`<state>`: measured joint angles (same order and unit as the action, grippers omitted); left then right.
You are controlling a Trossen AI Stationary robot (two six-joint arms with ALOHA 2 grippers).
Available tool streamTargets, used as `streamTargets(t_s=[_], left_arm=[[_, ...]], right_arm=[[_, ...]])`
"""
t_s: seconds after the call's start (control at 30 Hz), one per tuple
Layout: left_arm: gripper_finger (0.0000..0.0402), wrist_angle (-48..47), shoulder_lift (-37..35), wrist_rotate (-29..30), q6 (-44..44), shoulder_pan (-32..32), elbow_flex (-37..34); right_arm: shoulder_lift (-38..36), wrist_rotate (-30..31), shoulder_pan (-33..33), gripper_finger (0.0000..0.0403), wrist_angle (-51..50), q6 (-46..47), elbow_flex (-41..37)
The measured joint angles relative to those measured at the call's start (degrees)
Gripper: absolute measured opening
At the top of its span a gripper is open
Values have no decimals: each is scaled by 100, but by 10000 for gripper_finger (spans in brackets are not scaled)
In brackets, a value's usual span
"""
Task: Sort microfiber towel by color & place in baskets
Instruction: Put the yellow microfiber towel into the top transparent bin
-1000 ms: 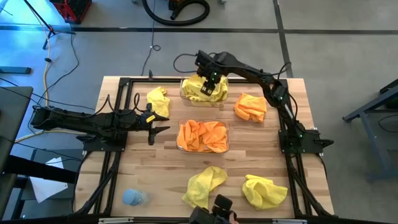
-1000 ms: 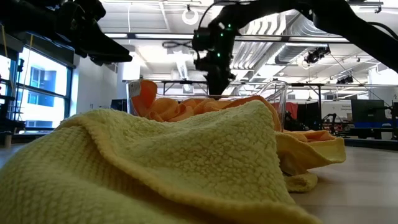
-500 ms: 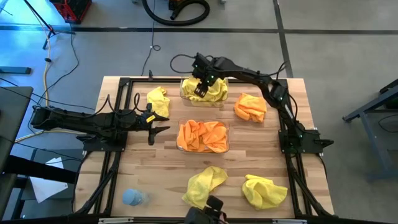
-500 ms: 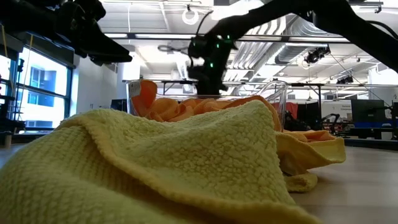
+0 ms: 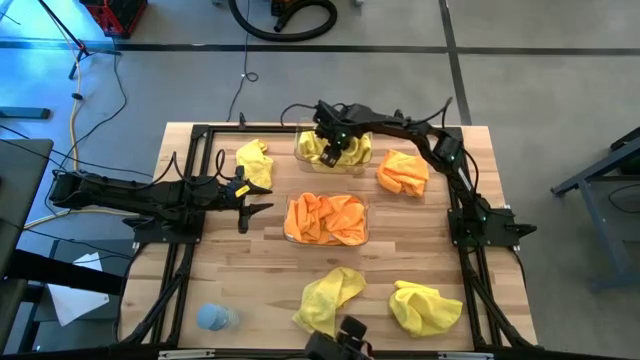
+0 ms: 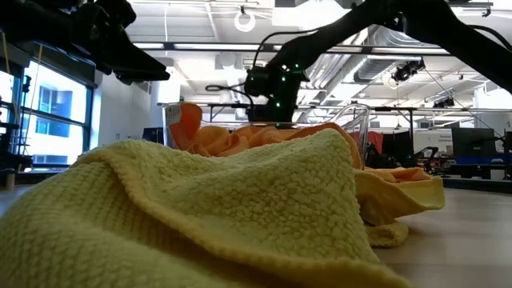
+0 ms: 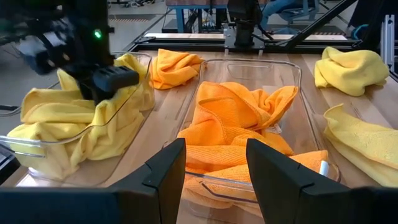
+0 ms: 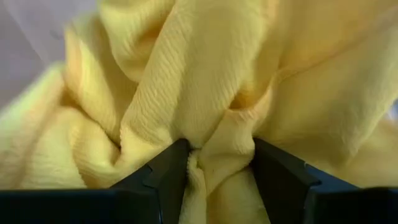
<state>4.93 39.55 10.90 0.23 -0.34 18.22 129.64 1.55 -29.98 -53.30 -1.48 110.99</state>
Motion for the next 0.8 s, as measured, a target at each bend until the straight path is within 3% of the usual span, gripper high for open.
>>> streamTargets(t_s=[0.3, 0.53, 0.7, 0.8], left_arm=[[158, -37, 0, 22, 0, 0, 0], [158, -46, -2, 22, 0, 0, 0], [158, -53, -2, 32, -14, 0, 0], [158, -62, -2, 42, -13, 0, 0]], right_arm=[[2, 4, 0, 174, -693, 0, 1288], [-59, 150, 5, 173, -2362, 586, 2410], [-1070, 638, 50, 173, -2521, 1020, 1378], [-1889, 1087, 139, 173, -2266, 1244, 376]])
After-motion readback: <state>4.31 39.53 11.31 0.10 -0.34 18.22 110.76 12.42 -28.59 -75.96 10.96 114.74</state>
